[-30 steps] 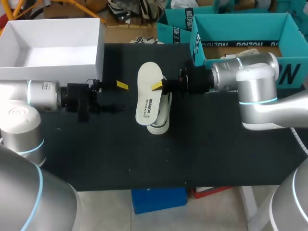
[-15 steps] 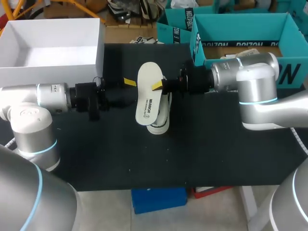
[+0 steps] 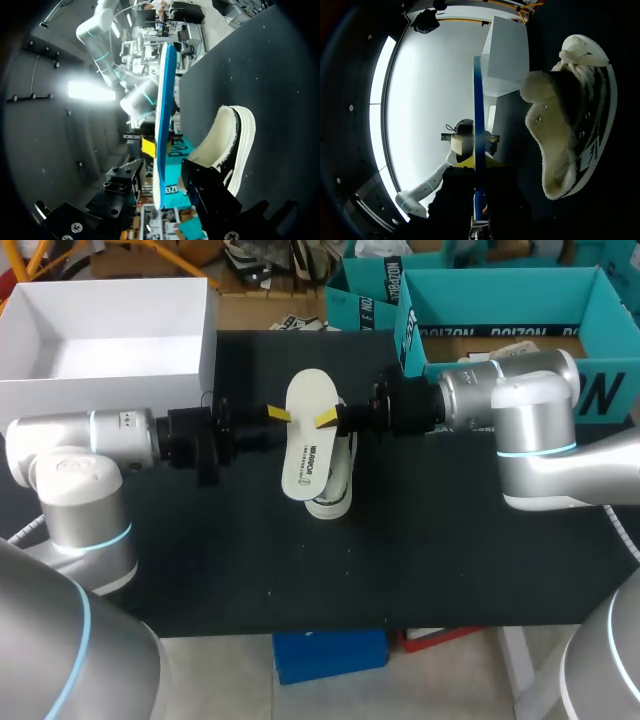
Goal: Take the shoe out of the shoebox, open the shoe tongue, remove and reinsert the insole, then place the shoe into the shoebox
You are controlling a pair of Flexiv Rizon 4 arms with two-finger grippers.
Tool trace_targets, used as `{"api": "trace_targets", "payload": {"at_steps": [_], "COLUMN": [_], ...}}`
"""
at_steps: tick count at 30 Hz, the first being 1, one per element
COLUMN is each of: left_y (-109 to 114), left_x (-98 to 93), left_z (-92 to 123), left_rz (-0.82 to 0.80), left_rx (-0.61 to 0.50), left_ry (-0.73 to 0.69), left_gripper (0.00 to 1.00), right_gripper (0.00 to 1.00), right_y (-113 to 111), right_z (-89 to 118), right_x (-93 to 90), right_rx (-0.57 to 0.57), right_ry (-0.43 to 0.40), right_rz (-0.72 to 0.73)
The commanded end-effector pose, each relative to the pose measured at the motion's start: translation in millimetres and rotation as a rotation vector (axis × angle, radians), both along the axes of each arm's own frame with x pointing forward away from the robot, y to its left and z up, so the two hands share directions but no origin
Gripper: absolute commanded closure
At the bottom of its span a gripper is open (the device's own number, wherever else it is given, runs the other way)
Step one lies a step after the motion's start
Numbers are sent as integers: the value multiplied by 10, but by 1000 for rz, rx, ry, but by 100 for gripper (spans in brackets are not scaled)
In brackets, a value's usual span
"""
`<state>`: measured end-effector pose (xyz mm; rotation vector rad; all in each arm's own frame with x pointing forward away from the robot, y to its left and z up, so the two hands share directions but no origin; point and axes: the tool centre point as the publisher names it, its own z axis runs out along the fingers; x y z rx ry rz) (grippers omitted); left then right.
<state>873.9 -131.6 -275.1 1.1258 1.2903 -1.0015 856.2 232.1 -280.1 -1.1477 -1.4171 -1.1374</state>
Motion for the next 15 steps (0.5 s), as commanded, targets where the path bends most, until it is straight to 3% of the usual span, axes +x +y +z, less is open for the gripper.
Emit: {"api": "trace_targets", "payload": {"at_steps": [1,13,15], "left_y": [-51,-153,-161], "left_x": [56,126,130], "left_z": [5,61,63], "left_rz": [5,-8,-9], "left_rx": [5,-10,-11], "left_ry": [-5,-17,-19], "left_gripper": [55,55,60], "right_gripper": [100,100,100], "right_y": [9,9,9], "right_z": [-2,-2,-2], "right_x": [-4,-4,-4], "right_rx": [-2,-2,-2], "right_ry": [0,0,0], "right_rz": [-3,-3,-3]}}
